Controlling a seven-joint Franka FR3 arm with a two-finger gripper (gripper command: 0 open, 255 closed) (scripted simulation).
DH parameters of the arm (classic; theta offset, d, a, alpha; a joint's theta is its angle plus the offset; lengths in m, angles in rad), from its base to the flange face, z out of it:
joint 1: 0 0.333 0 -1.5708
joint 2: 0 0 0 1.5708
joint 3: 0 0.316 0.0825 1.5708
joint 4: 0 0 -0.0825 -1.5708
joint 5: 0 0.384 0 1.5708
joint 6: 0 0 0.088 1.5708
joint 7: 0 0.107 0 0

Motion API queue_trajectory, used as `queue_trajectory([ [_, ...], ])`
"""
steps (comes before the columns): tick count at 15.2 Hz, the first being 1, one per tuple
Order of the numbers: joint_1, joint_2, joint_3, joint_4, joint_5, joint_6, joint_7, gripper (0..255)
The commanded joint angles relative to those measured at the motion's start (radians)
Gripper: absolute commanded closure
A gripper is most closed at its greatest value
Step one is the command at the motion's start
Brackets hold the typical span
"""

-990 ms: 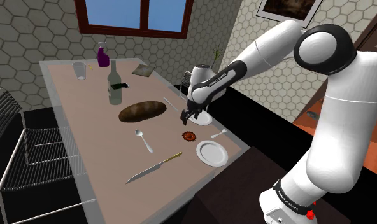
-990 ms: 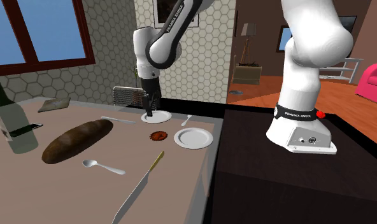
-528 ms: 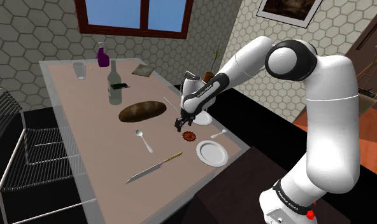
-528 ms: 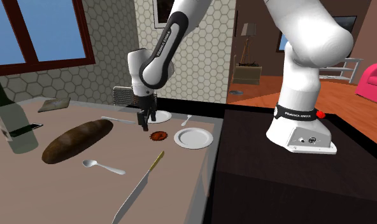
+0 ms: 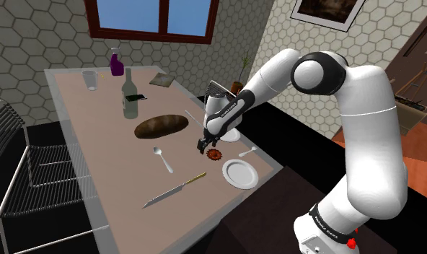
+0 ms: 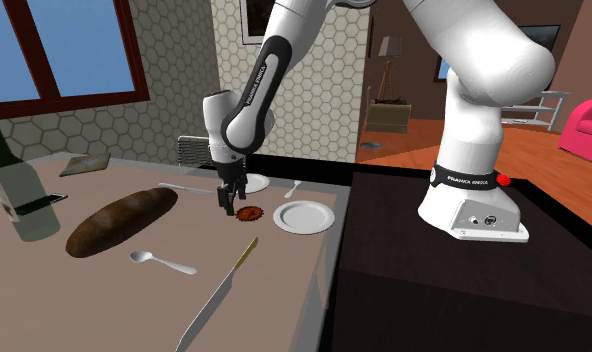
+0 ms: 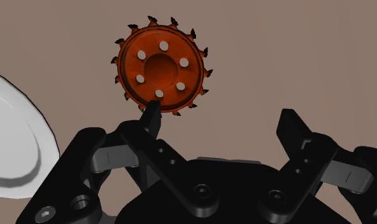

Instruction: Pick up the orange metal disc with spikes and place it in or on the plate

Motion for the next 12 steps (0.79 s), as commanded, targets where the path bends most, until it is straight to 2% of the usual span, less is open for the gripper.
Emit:
queue_trajectory([
  [1,0.0,0.003,0.0,0.001,0.0,0.002,0.0,0],
  [5,0.0,0.003,0.0,0.001,0.0,0.002,0.0,0],
  [6,0.0,0.003,0.0,0.001,0.0,0.002,0.0,255],
  [12,0.0,0.003,0.0,0.001,0.0,0.002,0.0,255],
])
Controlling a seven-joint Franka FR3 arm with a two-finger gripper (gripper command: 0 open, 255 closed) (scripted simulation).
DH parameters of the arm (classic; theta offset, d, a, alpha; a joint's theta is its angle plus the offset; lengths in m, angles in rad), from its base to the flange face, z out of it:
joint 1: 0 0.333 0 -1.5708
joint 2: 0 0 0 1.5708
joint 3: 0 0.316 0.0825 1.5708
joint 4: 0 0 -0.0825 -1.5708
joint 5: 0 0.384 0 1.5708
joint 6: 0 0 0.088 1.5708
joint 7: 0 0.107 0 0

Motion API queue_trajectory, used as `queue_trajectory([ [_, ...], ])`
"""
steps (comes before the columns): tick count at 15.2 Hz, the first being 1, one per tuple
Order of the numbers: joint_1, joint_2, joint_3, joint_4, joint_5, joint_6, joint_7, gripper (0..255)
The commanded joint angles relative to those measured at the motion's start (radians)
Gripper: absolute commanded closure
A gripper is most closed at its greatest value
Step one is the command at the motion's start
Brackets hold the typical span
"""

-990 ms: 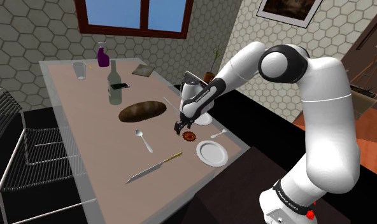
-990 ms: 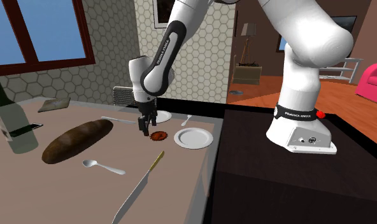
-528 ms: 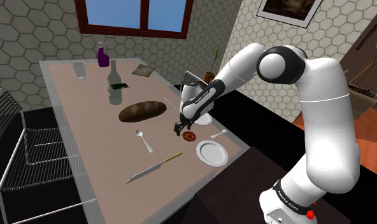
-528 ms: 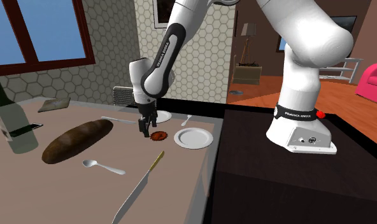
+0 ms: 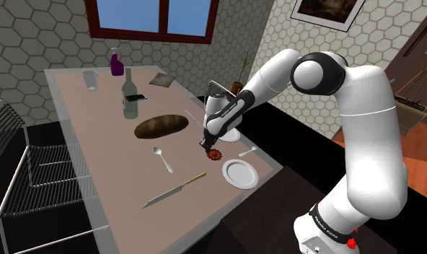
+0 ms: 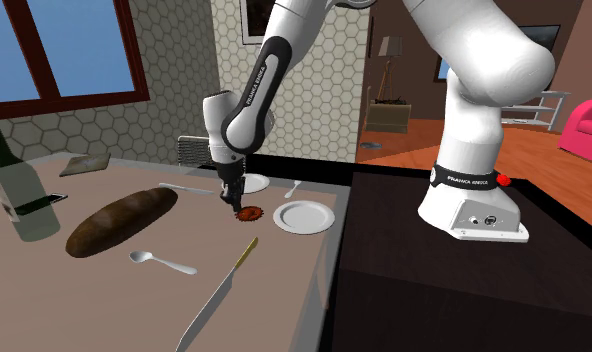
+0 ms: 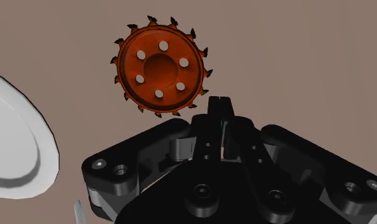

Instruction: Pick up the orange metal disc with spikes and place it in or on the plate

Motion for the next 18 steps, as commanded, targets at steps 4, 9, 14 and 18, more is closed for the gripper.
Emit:
queue_trajectory([
  [4,0.0,0.0,0.0,0.0,0.0,0.0,0.0,0],
  [9,-0.006,-0.042,-0.059,-0.185,0.221,0.179,0.37,0],
  [14,-0.012,0.029,-0.052,-0.154,0.227,0.219,0.366,0],
  [18,-0.014,0.066,-0.049,-0.135,0.228,0.238,0.364,0],
])
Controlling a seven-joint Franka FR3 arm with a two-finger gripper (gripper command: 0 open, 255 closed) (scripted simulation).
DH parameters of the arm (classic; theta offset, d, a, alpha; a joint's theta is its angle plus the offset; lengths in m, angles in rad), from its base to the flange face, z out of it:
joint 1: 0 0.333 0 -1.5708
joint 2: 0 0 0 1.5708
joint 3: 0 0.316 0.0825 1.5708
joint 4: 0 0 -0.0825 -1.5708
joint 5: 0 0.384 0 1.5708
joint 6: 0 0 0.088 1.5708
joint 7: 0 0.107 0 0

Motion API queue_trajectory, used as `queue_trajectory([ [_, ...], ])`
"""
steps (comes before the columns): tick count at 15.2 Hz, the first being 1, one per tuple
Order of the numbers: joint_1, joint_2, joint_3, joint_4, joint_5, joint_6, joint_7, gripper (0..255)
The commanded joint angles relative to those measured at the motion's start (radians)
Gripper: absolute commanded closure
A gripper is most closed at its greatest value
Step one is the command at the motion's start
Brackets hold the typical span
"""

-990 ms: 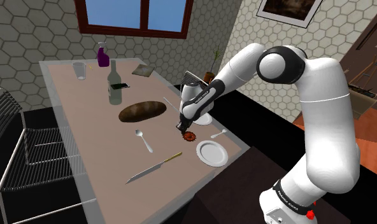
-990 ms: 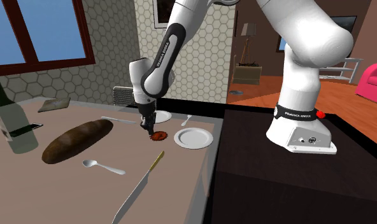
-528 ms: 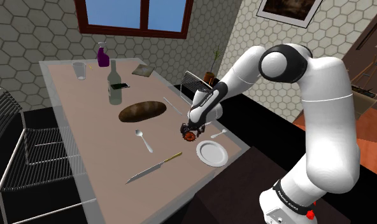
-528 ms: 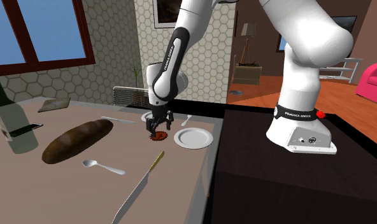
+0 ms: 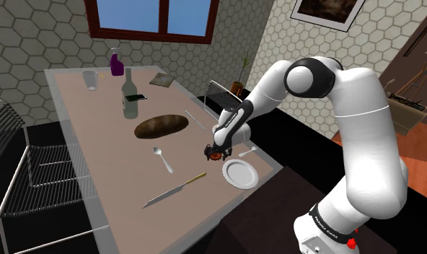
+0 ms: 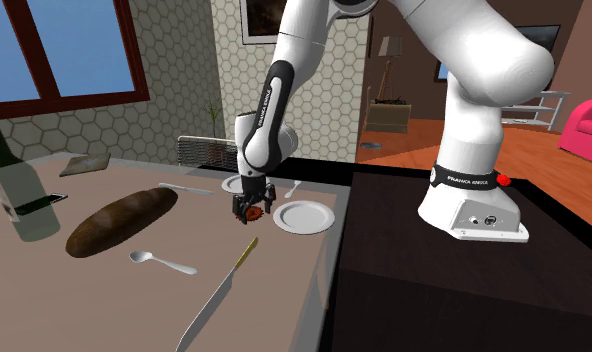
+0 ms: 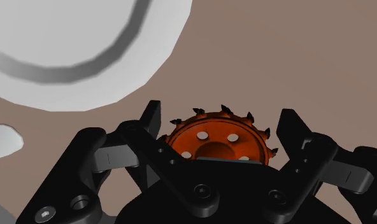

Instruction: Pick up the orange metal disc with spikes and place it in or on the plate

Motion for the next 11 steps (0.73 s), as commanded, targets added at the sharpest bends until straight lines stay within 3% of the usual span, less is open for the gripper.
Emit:
queue_trajectory([
  [1,-0.001,0.006,0.0,0.004,0.0,0.002,0.0,0],
  [6,-0.001,0.006,0.0,0.004,0.0,0.002,0.0,0],
  [7,-0.001,0.006,0.0,0.004,0.0,0.002,0.0,255],
  [11,-0.001,0.006,0.0,0.004,0.0,0.002,0.0,255],
])
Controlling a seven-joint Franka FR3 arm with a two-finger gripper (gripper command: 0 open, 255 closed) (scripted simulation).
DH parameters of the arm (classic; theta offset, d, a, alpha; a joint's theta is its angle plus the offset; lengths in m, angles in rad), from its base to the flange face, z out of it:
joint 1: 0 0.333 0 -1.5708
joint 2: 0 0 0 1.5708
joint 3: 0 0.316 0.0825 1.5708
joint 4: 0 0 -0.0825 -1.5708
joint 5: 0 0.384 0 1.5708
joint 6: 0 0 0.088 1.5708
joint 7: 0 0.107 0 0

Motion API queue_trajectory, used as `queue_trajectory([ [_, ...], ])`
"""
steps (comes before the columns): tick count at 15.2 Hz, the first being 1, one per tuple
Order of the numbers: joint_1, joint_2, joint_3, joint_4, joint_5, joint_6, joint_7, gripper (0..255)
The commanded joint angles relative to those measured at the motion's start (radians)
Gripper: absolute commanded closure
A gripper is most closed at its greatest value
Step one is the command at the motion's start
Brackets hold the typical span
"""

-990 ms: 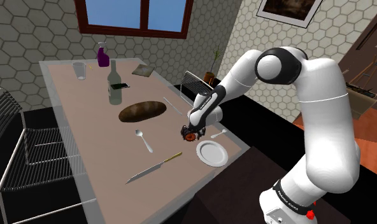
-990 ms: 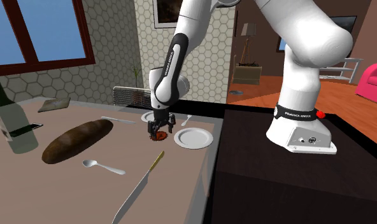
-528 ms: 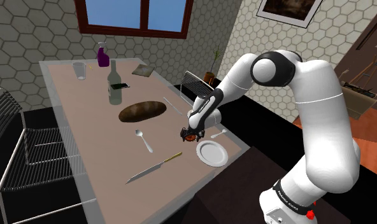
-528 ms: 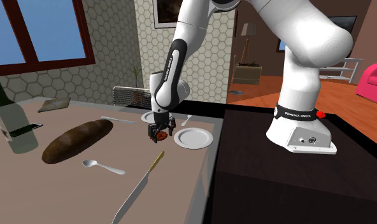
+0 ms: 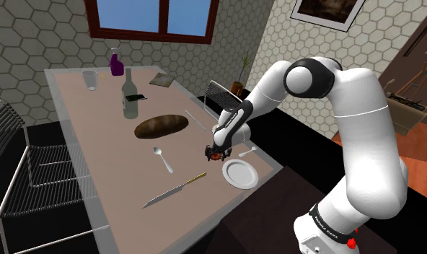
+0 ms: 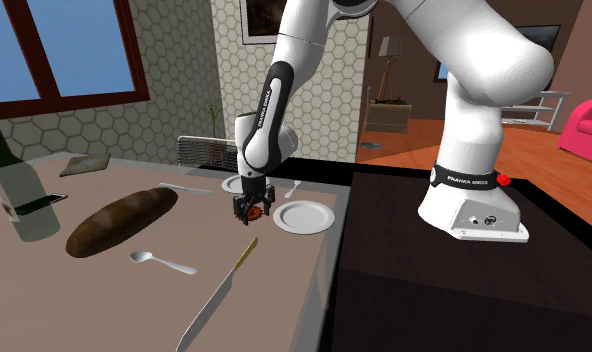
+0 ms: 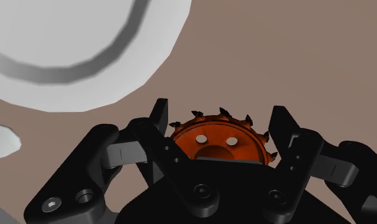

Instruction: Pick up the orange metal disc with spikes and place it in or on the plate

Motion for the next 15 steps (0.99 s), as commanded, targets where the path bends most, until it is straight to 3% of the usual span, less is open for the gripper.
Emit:
queue_trajectory([
  [1,0.0,0.0,0.0,0.0,0.0,0.0,0.0,255],
  [13,0.007,-0.083,-0.008,-0.037,-0.004,-0.046,0.003,255],
  [14,0.007,-0.083,-0.008,-0.037,-0.004,-0.046,0.003,0],
  [15,-0.026,-0.076,0.003,-0.025,-0.033,-0.032,-0.074,0],
])
